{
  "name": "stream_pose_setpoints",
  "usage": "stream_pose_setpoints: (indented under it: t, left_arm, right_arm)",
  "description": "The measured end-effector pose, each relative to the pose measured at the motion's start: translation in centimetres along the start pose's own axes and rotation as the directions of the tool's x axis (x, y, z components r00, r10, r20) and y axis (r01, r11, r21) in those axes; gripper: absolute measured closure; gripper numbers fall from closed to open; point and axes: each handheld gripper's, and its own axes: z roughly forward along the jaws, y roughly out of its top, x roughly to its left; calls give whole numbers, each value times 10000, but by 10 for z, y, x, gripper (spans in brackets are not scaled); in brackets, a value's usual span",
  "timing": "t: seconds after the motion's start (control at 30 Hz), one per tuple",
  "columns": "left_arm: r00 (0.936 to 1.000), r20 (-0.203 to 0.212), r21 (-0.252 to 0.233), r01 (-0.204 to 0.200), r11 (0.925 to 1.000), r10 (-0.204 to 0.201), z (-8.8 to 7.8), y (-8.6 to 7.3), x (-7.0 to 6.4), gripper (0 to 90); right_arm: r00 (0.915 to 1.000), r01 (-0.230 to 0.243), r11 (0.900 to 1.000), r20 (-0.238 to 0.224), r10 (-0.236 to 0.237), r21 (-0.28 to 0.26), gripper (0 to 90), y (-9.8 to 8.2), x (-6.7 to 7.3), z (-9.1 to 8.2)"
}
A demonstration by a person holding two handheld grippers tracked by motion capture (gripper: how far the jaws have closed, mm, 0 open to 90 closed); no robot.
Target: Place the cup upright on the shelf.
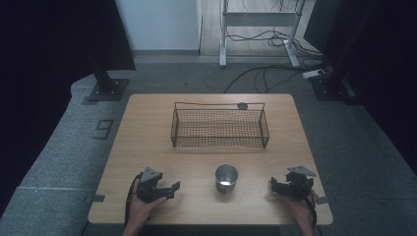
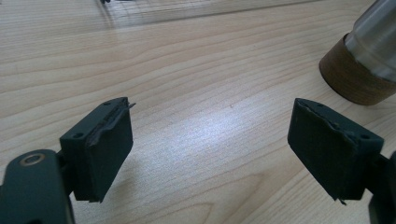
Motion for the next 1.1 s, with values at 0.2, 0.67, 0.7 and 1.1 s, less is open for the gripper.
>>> stream_pose_setpoints:
  t: [0.2,0.67,0.7,1.1]
  left_arm:
    - [10000,48,-95,-31,10000,31,-2,2,-2,144]
    - [9993,357,-395,-107,9992,121,-8,11,-15,144]
    - [9991,381,-409,-154,9990,169,-8,11,-17,144]
    - [9951,811,-511,-527,9973,567,-6,23,-37,142]
  right_arm:
    - [10000,-5,10000,3,5,-1,31,0,0,0]
    - [10000,-4,10000,3,4,0,31,0,0,0]
    - [10000,-4,10000,3,4,0,31,0,0,0]
    - [10000,-6,10000,4,6,-1,31,0,0,0]
